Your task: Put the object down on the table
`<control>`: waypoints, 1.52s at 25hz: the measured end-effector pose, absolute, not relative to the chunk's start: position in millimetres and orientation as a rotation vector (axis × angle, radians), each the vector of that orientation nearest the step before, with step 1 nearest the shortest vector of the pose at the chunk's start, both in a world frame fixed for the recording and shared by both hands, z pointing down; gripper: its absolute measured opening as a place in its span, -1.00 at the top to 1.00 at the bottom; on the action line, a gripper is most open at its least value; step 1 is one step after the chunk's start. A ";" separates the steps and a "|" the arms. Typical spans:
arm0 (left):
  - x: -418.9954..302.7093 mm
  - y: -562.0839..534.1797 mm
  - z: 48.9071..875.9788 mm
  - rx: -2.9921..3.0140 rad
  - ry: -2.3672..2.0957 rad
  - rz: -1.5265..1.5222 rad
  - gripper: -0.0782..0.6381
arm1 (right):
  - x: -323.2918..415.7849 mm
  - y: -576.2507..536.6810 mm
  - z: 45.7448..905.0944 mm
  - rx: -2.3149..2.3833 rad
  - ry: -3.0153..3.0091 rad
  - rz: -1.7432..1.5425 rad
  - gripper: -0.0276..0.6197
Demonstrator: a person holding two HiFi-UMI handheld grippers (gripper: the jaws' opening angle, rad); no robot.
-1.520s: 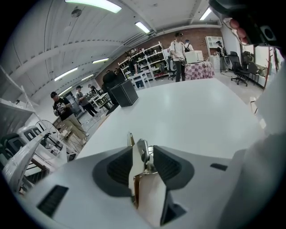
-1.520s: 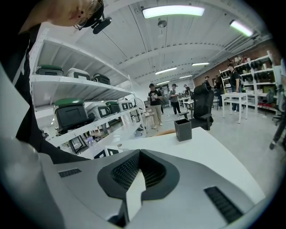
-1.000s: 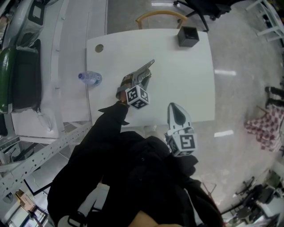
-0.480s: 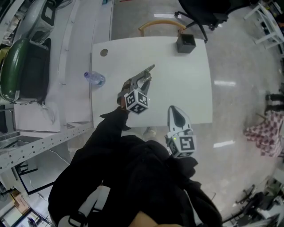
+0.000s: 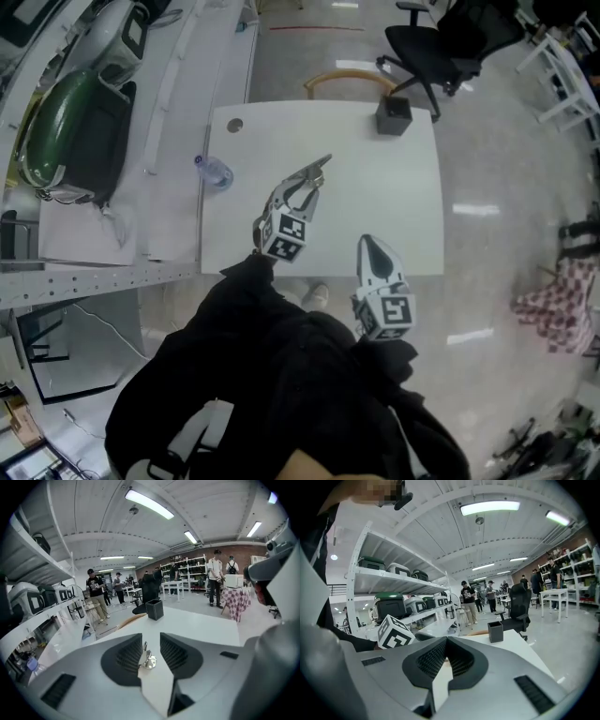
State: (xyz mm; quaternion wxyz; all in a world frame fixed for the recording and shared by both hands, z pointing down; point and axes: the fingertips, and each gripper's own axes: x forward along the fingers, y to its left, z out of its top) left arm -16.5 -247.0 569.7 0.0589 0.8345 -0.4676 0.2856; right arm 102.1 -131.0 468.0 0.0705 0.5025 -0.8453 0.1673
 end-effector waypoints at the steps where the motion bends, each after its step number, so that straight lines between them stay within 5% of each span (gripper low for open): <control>1: -16.2 -244.0 565.9 2.524 -1.425 0.838 0.47 | 103.3 -130.4 467.6 1.510 -2.546 0.499 0.91; 12: -18.5 -197.9 519.9 2.458 -1.522 0.573 0.77 | 115.1 -116.9 455.4 1.537 -2.561 0.423 0.91; 38: -21.6 -104.1 466.3 2.513 -1.602 0.289 0.78 | 103.6 -93.5 427.9 1.519 -2.621 0.259 0.91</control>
